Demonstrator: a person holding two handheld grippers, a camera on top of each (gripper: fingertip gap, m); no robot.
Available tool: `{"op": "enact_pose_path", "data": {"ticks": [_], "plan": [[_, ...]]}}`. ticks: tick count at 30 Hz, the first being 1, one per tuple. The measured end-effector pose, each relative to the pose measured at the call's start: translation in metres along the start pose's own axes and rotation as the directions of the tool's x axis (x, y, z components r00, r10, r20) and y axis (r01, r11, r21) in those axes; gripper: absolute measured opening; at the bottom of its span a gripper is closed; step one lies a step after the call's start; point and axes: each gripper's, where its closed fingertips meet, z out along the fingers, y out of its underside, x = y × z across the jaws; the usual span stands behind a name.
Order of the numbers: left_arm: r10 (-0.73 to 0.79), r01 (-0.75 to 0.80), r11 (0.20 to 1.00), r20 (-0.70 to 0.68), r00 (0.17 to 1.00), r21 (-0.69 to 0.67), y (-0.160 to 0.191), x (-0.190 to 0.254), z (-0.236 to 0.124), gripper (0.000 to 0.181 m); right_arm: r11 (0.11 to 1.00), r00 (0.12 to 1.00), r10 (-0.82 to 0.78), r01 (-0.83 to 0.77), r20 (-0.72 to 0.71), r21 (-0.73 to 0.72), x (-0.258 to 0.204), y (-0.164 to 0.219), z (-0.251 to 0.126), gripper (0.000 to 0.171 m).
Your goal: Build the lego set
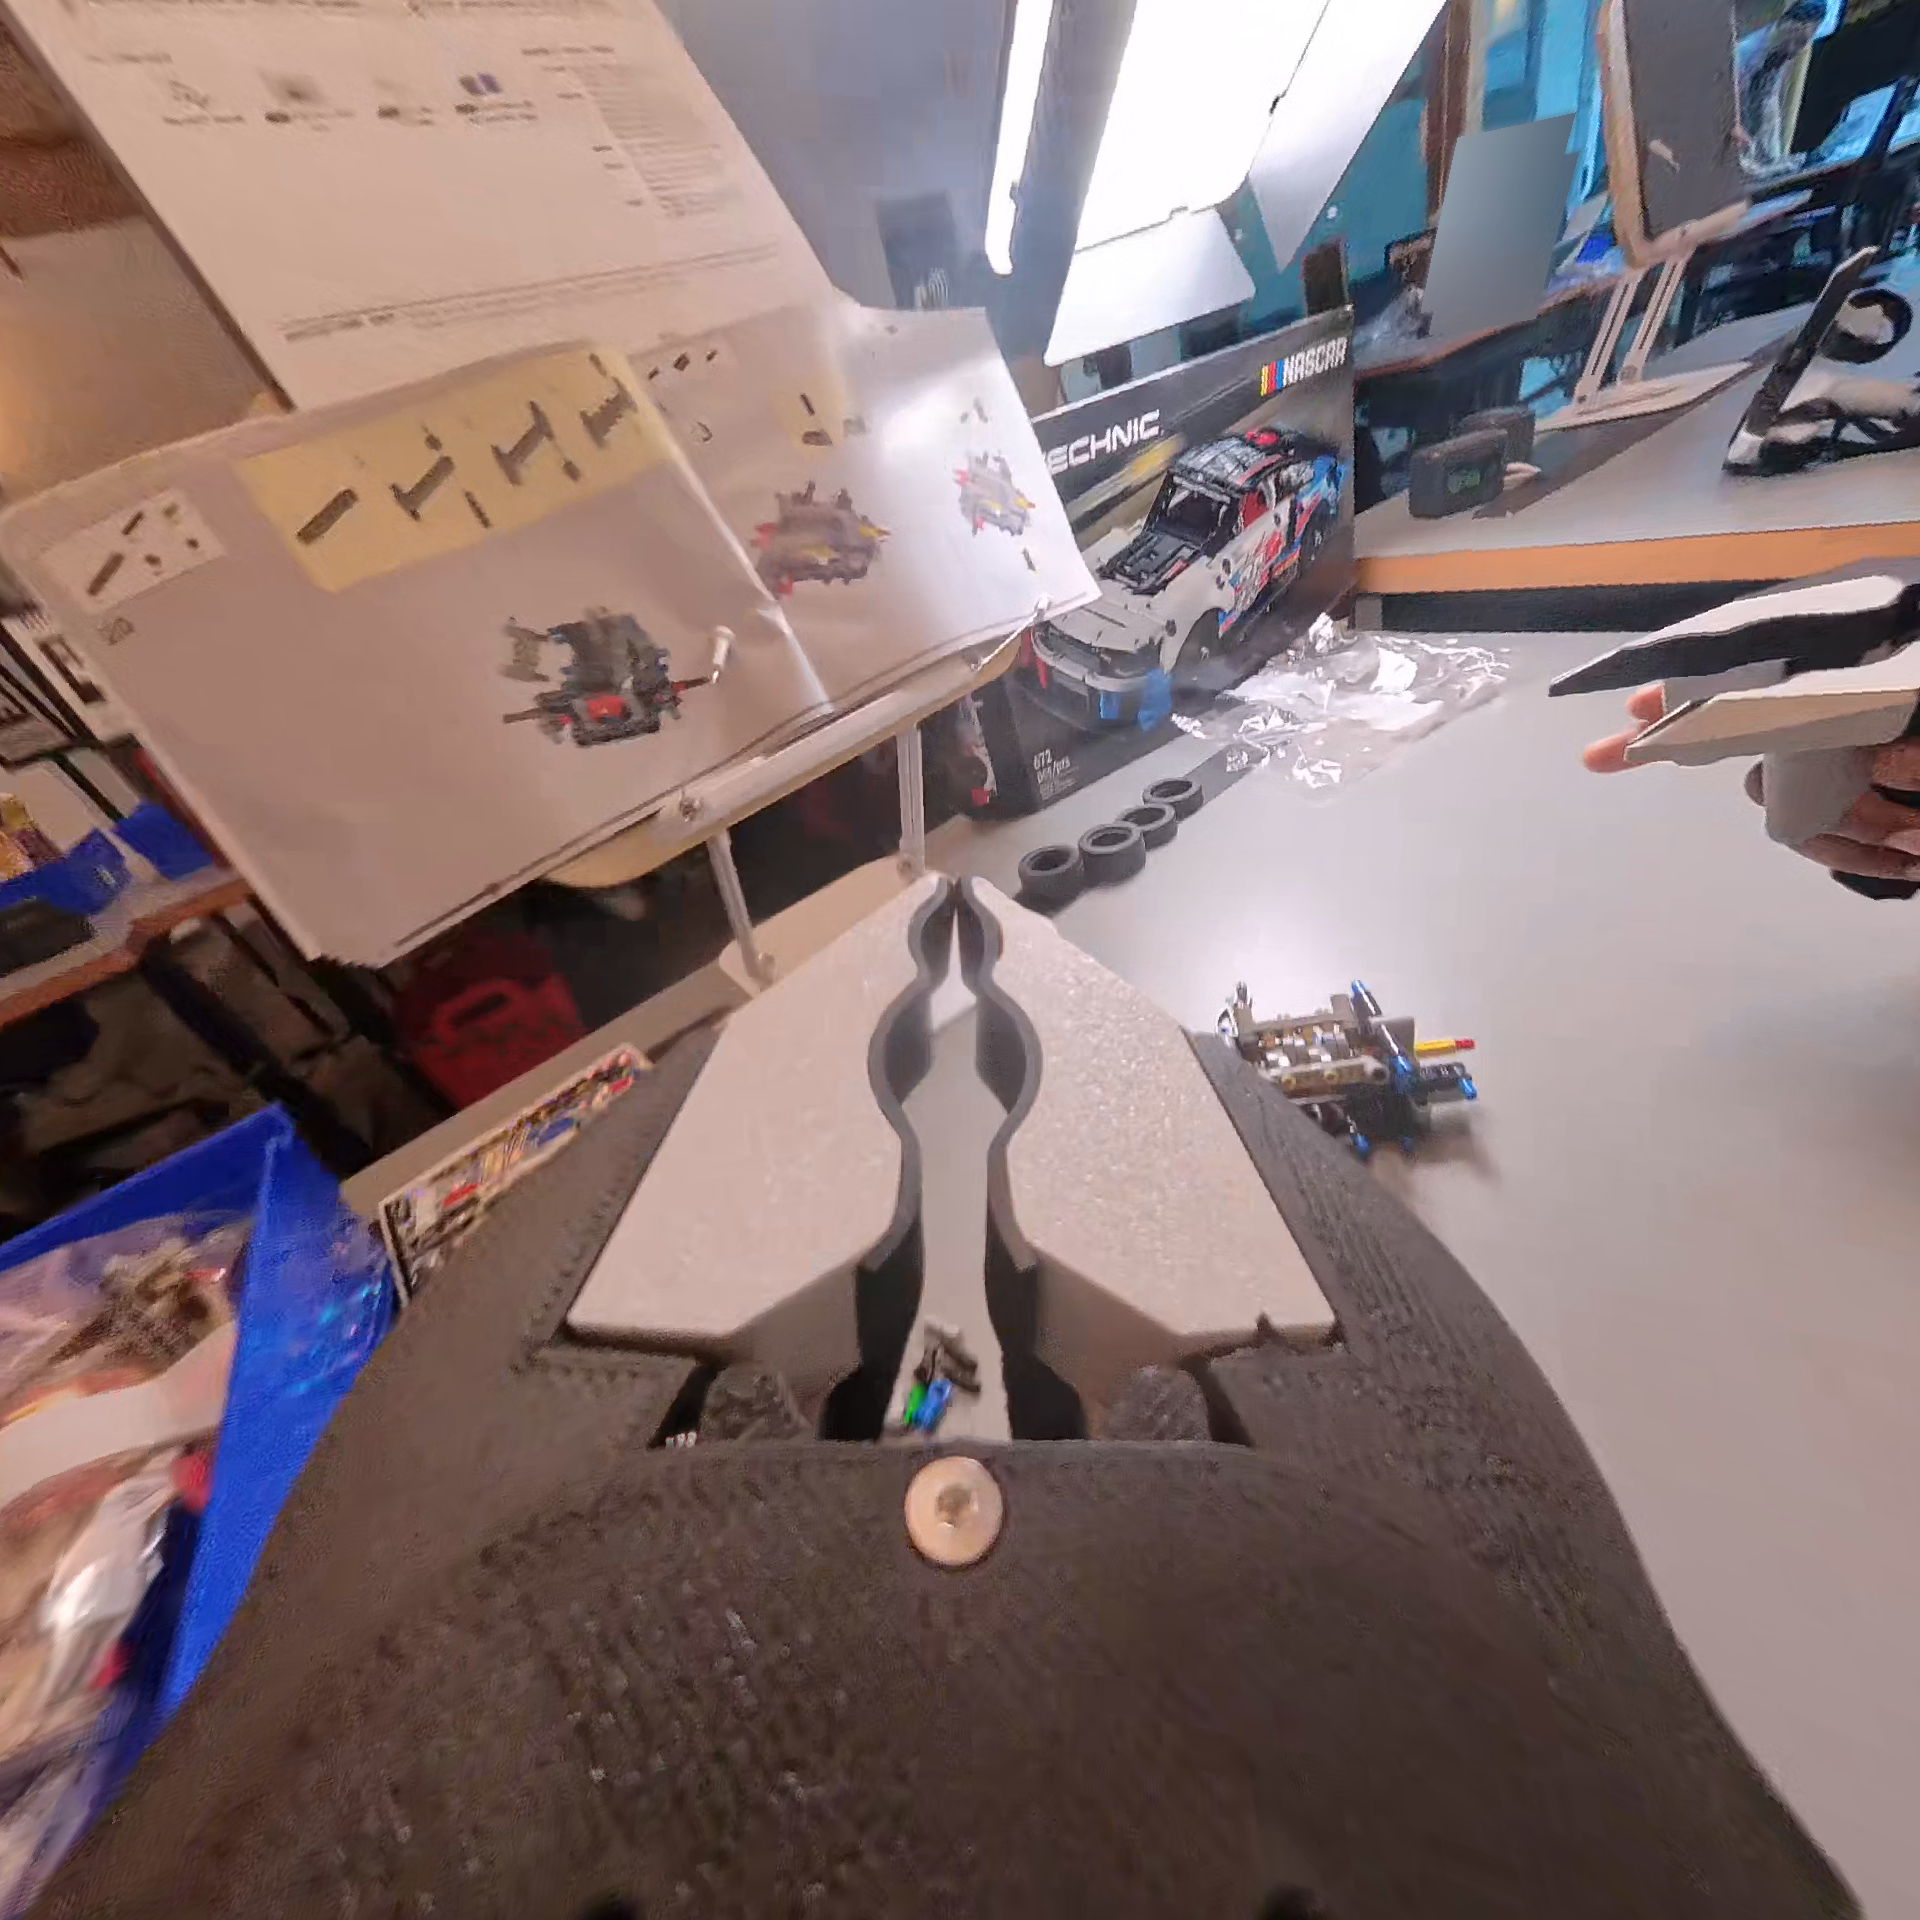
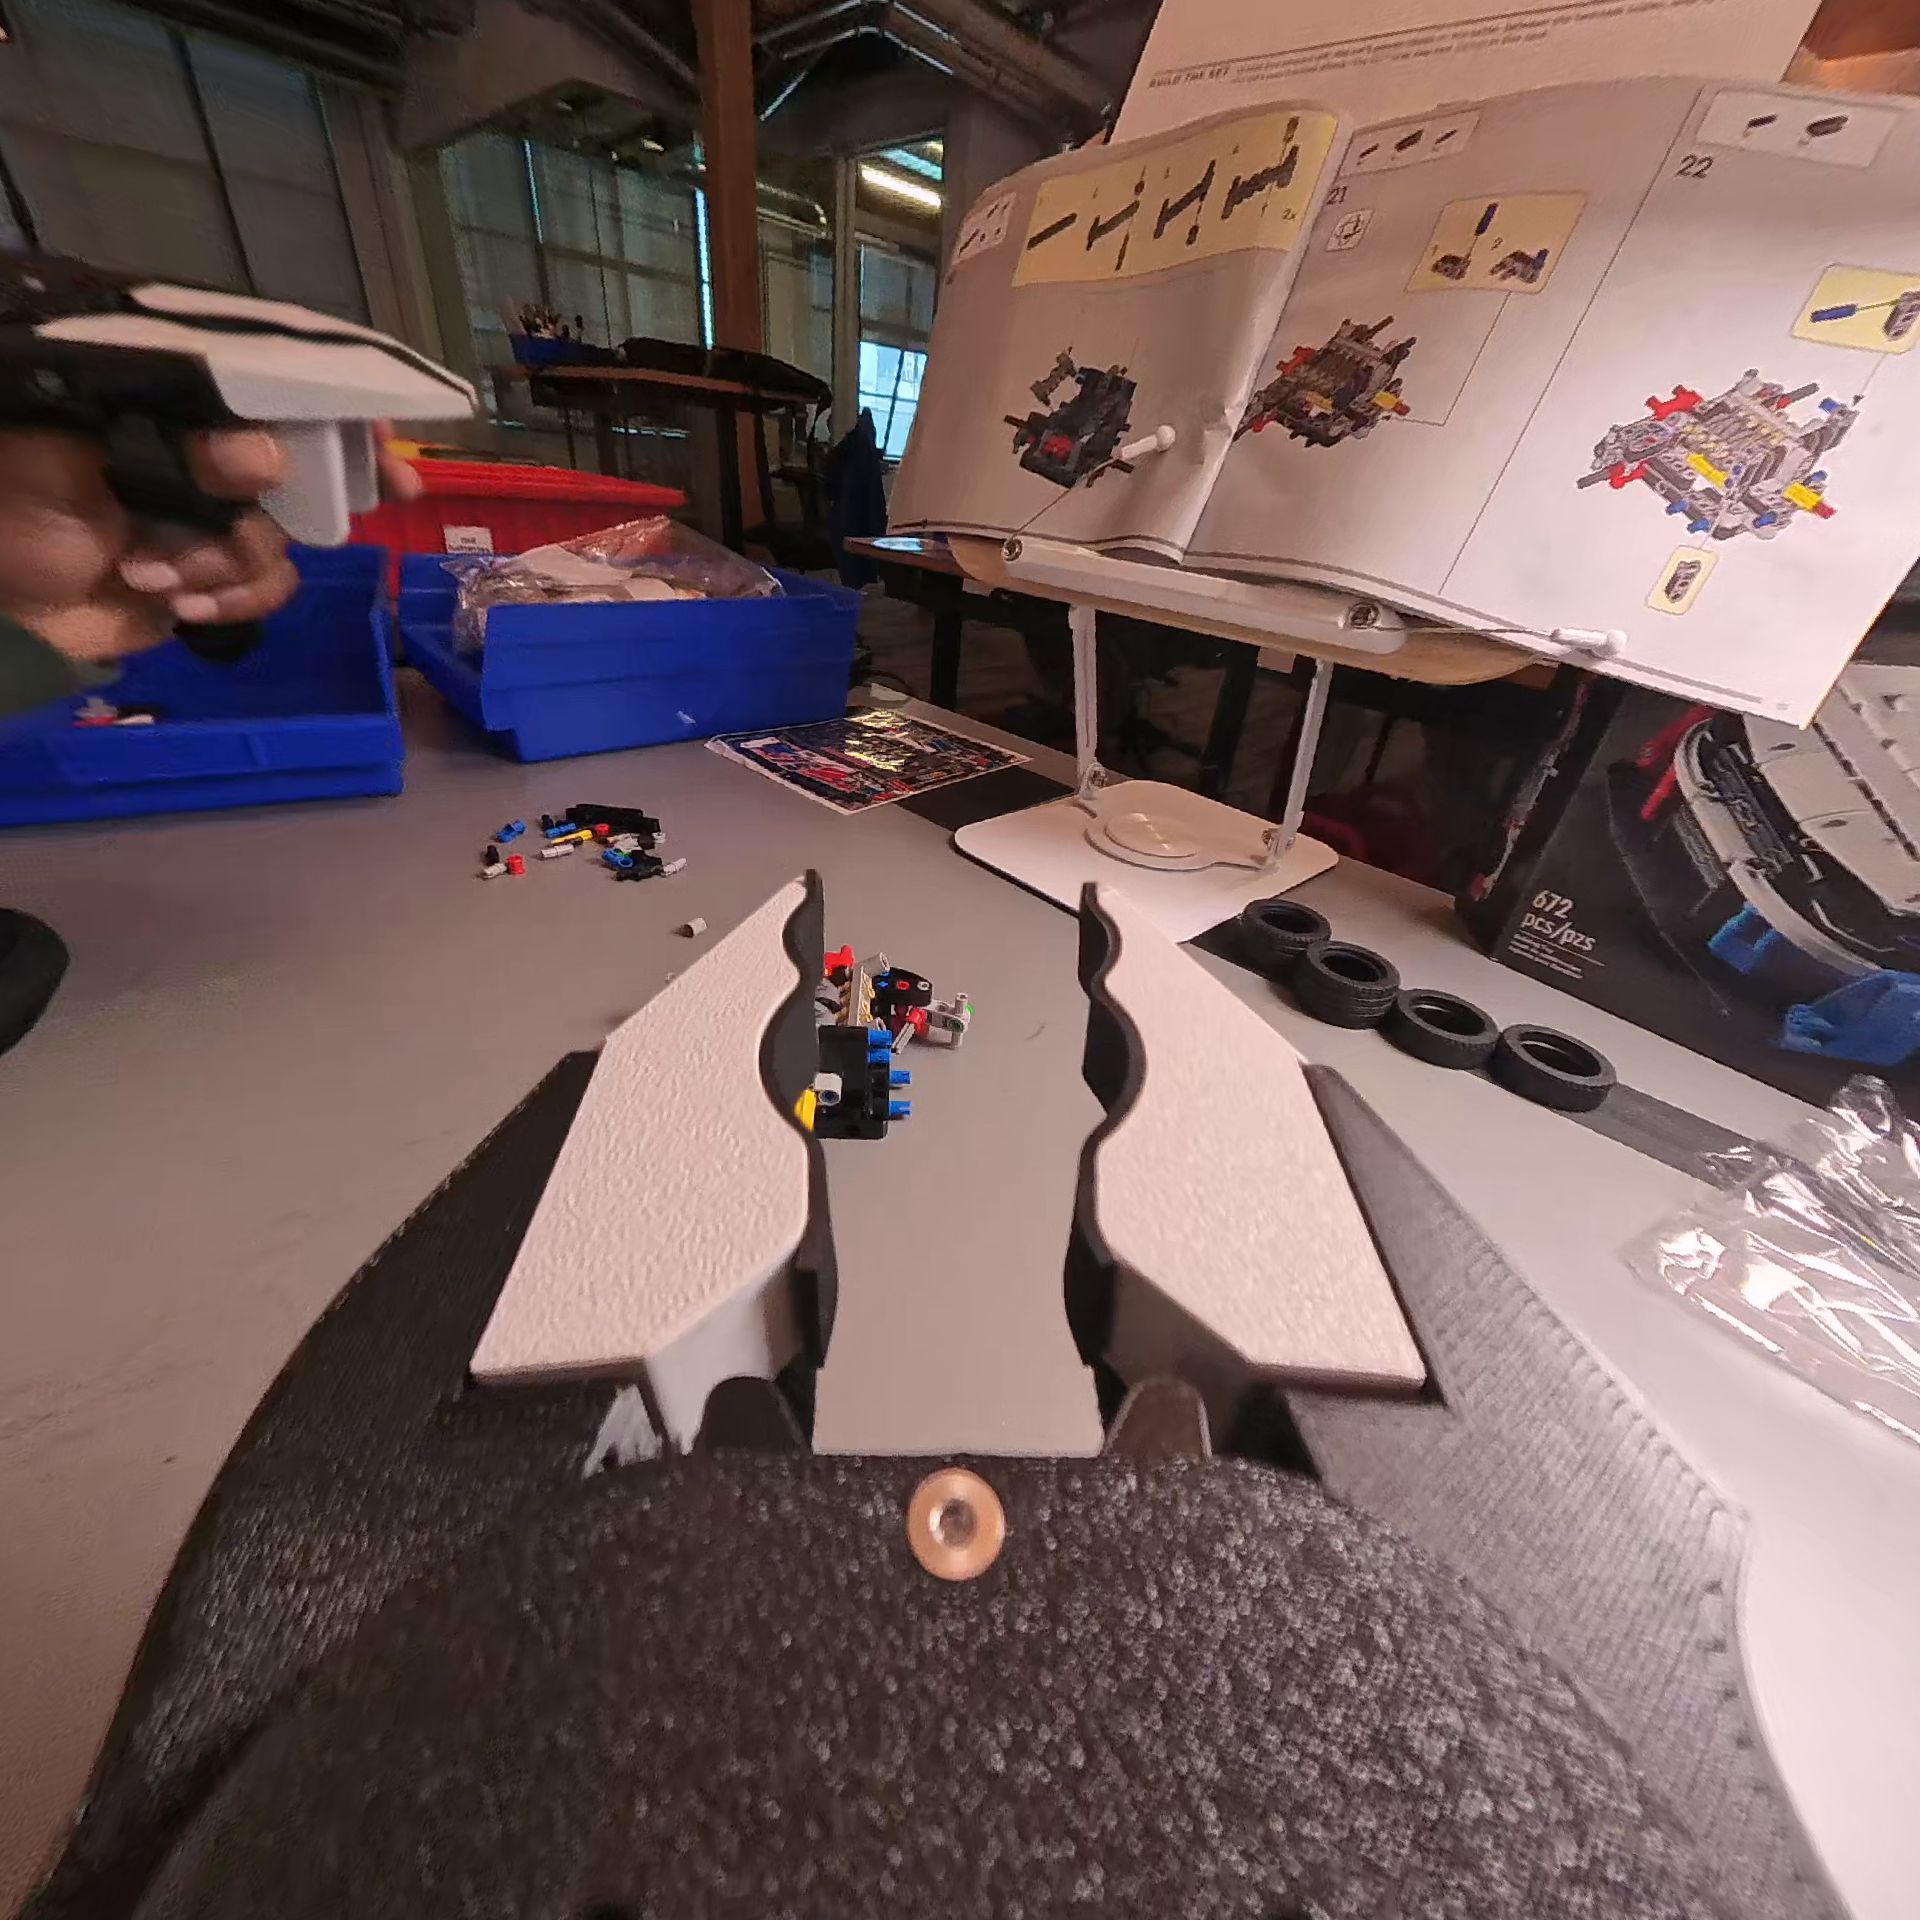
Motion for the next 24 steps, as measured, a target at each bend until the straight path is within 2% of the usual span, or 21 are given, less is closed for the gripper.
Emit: {"op": "enact_pose_path", "data": {"ticks": [2,5,8,11,13,16,24], "plan": [[-0.039,0.038,0.995,-0.015,0.999,-0.088,0.003,-0.015,-0.016,0.0,1.0,1.0,-0.01,0.01,0.0,-0.011,-0.001,0.003,0.002,0.047],[-0.102,0.073,0.929,-0.064,0.993,-0.362,0.044,-0.028,-0.036,0.001,0.999,1.0,-0.003,0.003,0.009,-0.034,-0.003,0.01,0.004,0.046],[-0.196,0.055,0.745,-0.139,0.971,-0.665,0.103,-0.027,-0.056,0.006,0.998,1.0,-0.002,0.003,0.017,-0.057,-0.005,0.017,0.006,0.046],[-0.237,-0.018,0.533,-0.169,0.957,-0.846,0.154,-0.025,-0.069,0.011,0.997,1.0,-0.01,0.011,0.022,-0.079,-0.006,0.024,0.008,0.045],[-0.213,-0.088,0.414,-0.191,0.958,-0.906,0.177,-0.024,-0.074,0.013,0.995,1.0,-0.018,0.02,0.023,-0.094,-0.006,0.027,0.009,0.044],[-0.112,-0.175,0.307,-0.218,0.969,-0.935,0.198,-0.032,-0.07,0.011,0.994,0.999,-0.031,0.033,0.02,-0.107,-0.005,0.031,0.01,0.043],[-0.119,-0.17,0.262,-0.207,0.971,-0.95,0.222,-0.042,-0.043,0.007,0.991,0.999,-0.042,0.045,0.027,-0.128,-0.006,0.036,0.011,0.041]]}}
